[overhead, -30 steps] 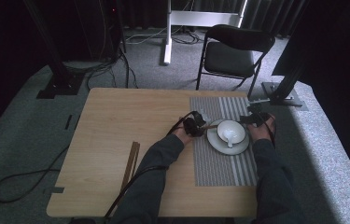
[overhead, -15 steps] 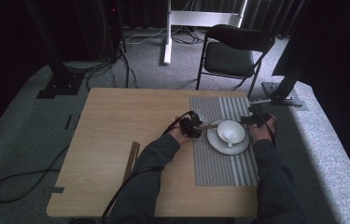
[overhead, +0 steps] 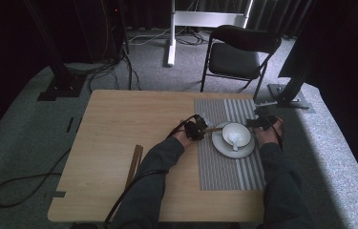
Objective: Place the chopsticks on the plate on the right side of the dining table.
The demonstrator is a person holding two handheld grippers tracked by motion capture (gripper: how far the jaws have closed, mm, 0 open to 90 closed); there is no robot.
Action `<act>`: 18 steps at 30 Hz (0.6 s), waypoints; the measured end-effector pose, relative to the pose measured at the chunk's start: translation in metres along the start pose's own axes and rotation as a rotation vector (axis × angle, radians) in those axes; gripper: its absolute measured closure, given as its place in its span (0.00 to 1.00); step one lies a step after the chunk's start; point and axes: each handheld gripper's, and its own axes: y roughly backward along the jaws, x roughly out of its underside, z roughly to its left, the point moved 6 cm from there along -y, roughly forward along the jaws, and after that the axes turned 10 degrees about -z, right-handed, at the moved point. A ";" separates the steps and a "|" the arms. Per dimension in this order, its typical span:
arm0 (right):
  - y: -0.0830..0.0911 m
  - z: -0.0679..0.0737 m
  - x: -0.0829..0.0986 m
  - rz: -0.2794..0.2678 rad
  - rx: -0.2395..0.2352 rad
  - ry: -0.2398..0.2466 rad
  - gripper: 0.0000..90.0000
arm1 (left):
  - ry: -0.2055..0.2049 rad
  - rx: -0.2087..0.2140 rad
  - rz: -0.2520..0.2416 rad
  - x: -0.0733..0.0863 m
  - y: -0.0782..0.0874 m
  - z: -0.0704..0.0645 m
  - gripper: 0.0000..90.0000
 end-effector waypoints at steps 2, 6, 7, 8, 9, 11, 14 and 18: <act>0.001 0.000 0.000 -0.002 0.000 0.001 0.39 | 0.000 -0.007 0.006 0.000 -0.002 0.001 0.84; 0.001 0.000 0.001 -0.002 0.002 0.001 0.39 | 0.007 -0.023 0.015 0.000 -0.004 0.003 0.86; 0.001 0.000 0.001 -0.003 0.001 0.002 0.39 | 0.008 -0.027 0.019 0.000 -0.004 0.004 0.86; 0.001 0.000 0.001 -0.002 0.002 0.002 0.39 | 0.010 -0.029 0.020 0.001 -0.005 0.004 0.86; 0.002 0.000 0.002 -0.001 0.002 0.002 0.40 | 0.014 -0.030 0.019 0.000 -0.005 0.005 0.86; 0.002 0.000 0.002 -0.002 0.003 0.001 0.40 | 0.021 -0.037 0.020 0.000 -0.005 0.006 0.86; 0.003 -0.001 0.003 -0.003 0.004 -0.003 0.40 | 0.025 -0.042 0.021 -0.001 -0.006 0.008 0.86; 0.004 -0.002 0.004 -0.004 0.002 -0.008 0.40 | 0.037 -0.058 0.025 -0.001 -0.008 0.010 0.86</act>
